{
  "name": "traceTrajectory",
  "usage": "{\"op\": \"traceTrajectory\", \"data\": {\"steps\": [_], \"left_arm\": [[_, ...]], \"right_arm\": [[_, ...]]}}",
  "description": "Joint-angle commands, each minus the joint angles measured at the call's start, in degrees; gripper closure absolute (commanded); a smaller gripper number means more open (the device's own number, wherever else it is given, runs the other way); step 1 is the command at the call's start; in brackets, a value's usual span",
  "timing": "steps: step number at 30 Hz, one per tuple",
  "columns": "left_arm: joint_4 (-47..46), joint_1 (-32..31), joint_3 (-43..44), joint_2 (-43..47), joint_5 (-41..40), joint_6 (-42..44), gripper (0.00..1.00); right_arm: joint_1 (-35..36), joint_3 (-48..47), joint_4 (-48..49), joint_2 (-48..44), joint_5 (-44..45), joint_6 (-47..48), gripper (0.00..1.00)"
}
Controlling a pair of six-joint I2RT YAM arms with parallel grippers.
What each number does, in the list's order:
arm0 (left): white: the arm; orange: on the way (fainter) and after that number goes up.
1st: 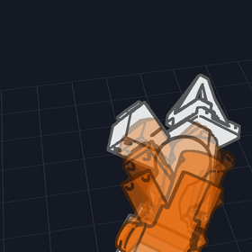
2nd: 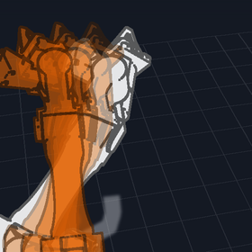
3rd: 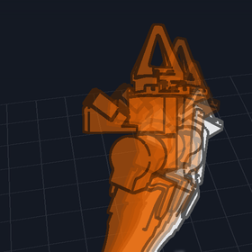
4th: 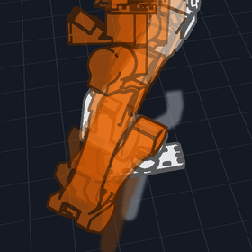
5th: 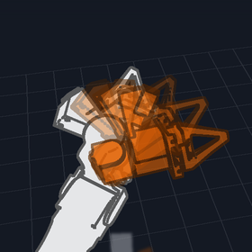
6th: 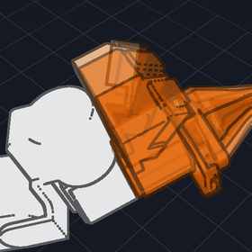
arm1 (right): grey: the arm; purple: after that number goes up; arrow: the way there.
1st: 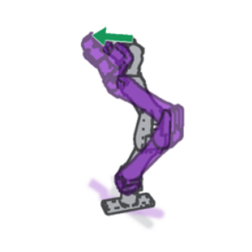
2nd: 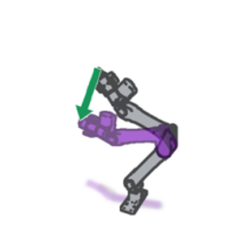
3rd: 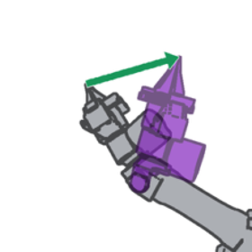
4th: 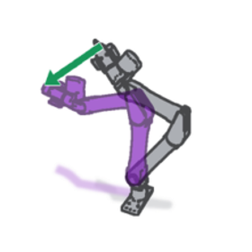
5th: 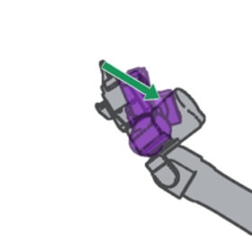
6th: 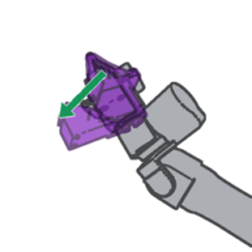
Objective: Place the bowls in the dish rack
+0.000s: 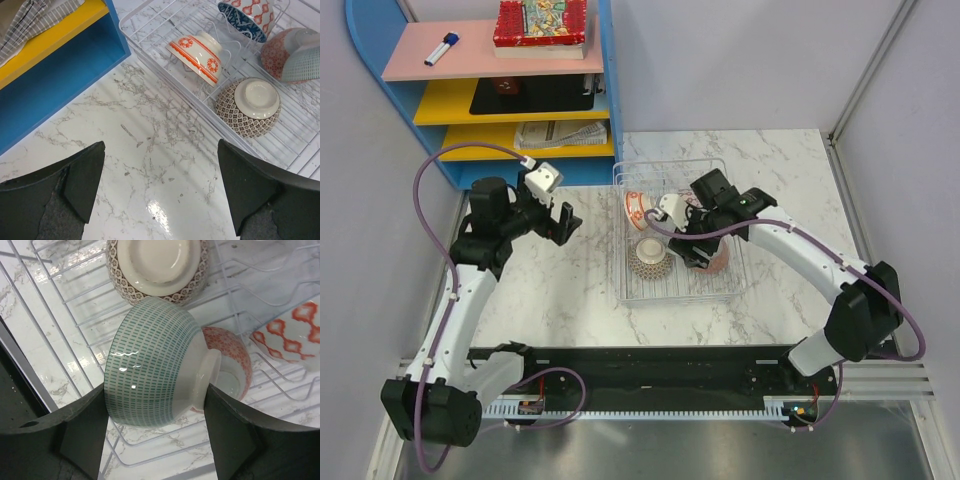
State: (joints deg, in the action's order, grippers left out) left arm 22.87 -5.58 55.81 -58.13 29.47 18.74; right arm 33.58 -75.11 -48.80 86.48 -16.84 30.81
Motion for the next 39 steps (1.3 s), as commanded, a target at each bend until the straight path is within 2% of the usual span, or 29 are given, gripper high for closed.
{"op": "traceTrajectory", "data": {"steps": [1, 8, 14, 23, 31, 33, 37, 39], "left_arm": [[0.42, 1.19, -0.7, 0.39, -0.03, -1.69, 0.0], [0.94, 2.07, -2.02, 1.17, 0.58, -1.34, 0.0], [1.03, 3.47, -4.22, 2.4, 0.58, -0.73, 0.0], [1.12, 4.88, -4.75, 3.28, 2.25, -0.81, 0.0], [0.95, 4.97, -4.66, 3.11, 2.43, -0.64, 0.0], [1.03, 5.06, -4.57, 3.11, 2.52, -0.64, 0.0], [1.03, 5.06, -4.31, 3.37, 2.52, -0.64, 0.0], [1.03, 5.06, -4.39, 3.46, 2.34, -0.55, 0.0]], "right_arm": [[2.8, -2.85, -1.65, 1.59, 2.6, 5.66, 1.0], [7.8, -2.5, -0.69, 5.98, 7.42, 7.16, 1.0], [11.84, -0.39, 4.31, 8.18, 12.26, 7.16, 1.0], [18.26, 6.46, 13.46, 8.36, 24.21, 8.56, 1.0], [20.64, 9.72, 13.38, 9.24, 26.86, 8.22, 1.0], [20.56, 9.9, 13.11, 8.8, 25.99, 7.69, 0.97], [20.56, 9.98, 12.06, 8.45, 23.88, 6.99, 0.79], [20.56, 10.07, 11.79, 8.71, 22.74, 6.72, 0.77]]}}
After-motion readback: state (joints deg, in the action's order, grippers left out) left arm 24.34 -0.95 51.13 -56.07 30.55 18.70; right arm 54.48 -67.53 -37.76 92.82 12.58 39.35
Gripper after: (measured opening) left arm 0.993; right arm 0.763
